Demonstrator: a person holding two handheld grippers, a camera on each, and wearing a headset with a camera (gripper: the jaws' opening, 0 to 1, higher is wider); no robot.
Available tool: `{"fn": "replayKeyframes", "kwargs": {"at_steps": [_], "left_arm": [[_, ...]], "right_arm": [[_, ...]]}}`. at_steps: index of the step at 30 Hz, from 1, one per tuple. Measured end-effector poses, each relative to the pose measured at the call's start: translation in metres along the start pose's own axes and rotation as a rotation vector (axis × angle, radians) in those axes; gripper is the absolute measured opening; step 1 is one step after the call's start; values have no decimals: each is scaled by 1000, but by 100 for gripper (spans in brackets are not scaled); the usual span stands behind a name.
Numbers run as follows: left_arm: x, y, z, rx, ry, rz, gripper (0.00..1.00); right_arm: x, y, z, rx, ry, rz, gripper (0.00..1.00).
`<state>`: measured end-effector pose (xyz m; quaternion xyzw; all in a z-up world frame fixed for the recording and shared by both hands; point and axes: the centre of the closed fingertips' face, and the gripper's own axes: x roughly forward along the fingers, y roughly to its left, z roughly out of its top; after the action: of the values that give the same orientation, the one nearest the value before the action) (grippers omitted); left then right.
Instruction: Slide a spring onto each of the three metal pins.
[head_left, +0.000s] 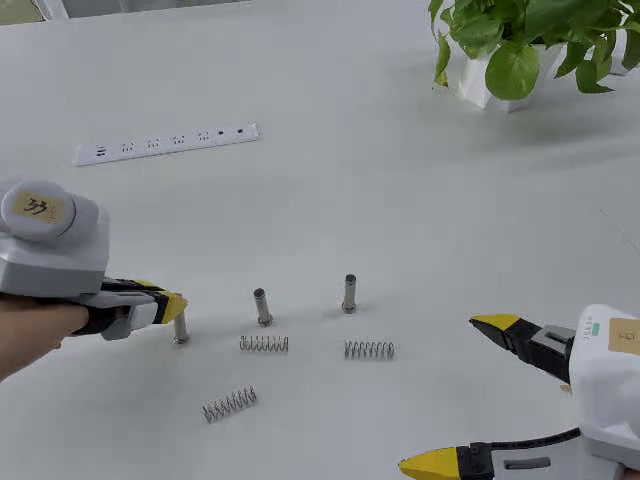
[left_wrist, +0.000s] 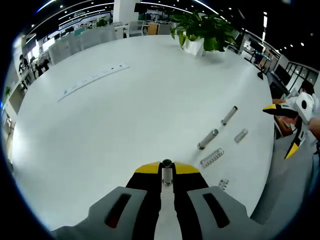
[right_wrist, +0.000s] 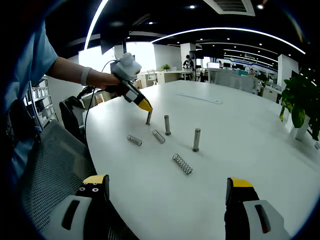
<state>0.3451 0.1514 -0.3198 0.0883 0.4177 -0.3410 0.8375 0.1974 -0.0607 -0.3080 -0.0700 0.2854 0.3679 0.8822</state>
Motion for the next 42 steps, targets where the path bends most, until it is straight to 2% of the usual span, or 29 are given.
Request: {"fn": "replayKeyframes", "kwargs": {"at_steps": [13,21,24,42], "left_arm": [[-8,-1,-7,-18,-26,13,4],[-11,-4,-11,23,-45,21,4],[-11,-3,-11,21,-50,24,4],[-12,-5,-13,55,-48,26,5]], "right_arm": [[2,3,1,-9,2,11,97],[3,4,0,-13,5,17,97],[3,4,0,-14,6,18,97],[3,7,-1,-19,9,23,97]]}}
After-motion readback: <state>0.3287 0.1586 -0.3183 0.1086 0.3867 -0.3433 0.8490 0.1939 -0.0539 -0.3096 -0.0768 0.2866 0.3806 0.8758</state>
